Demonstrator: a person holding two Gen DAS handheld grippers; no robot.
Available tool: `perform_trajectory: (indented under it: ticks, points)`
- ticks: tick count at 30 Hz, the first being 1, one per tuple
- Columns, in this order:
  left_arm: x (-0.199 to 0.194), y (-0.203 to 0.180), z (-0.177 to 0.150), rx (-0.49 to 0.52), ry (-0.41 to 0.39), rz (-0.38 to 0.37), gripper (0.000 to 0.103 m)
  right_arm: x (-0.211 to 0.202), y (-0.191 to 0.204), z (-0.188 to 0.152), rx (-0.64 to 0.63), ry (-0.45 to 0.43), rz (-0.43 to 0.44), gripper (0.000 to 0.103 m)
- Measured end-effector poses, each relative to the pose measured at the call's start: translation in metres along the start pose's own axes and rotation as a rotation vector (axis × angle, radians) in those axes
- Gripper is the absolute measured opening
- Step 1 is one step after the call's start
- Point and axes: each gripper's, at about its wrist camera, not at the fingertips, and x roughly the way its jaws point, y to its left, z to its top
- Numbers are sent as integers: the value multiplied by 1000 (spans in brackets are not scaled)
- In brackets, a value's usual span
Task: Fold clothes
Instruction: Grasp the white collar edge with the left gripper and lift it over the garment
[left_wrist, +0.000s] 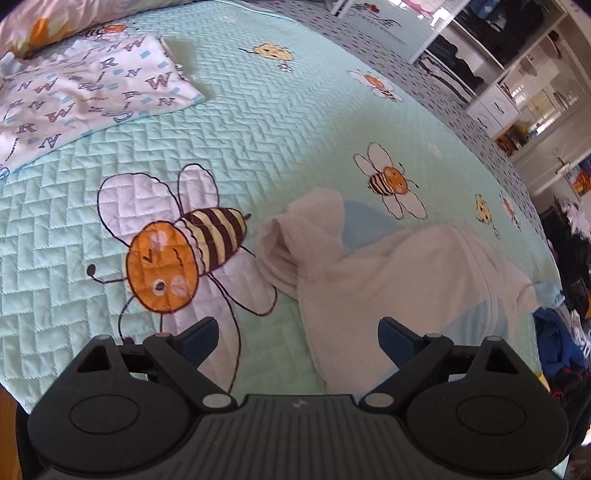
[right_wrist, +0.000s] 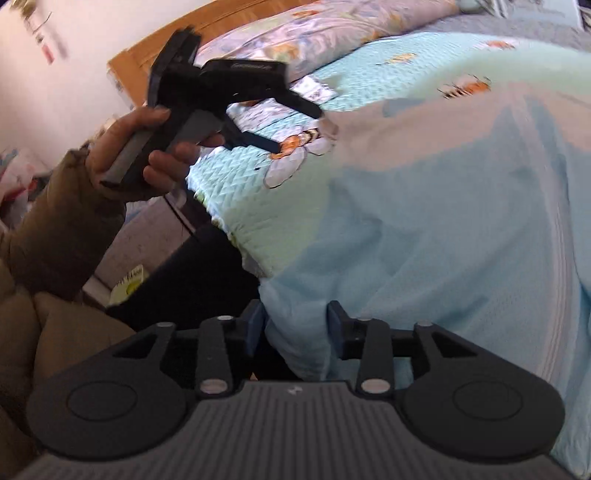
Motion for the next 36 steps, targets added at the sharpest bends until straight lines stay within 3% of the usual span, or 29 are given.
perform_trajectory:
  ticks: [3,6,9,11,16,21,22,23,26,31,36]
  points:
    - [9,11,18,-81,-1,-37,94,-23,-11,-1,126,-143,98,66]
    - [26,13,28,-148,19,-77,94,-45,-24,-3,247,-297,122,68]
    - [43,15,32,-224,42,-137,94,-58,-36,-10,349,-404,87,68]
    - [50,14,33,-247,49,-182,94,-63,-38,-15,388,-436,65,68]
    - [63,7,36,-245,34,-197,94,-51,-29,-21,428,-443,30,68]
    - [86,6,42,-257,17,-165,91,-28,-20,-9,441,-432,12,69]
    - [89,3,44,-247,6,-167,88,-26,-17,-9,440,-427,4,69]
    - [93,0,45,-235,-6,-169,77,-24,-14,-8,439,-423,-4,70]
    - [108,-13,52,-168,-19,-140,6,-19,-4,-6,437,-411,-27,70]
    - [110,-62,63,78,-108,-23,3,-19,6,0,438,-416,-81,70]
    - [73,-115,105,204,-271,-43,2,-20,7,3,461,-435,-139,71]
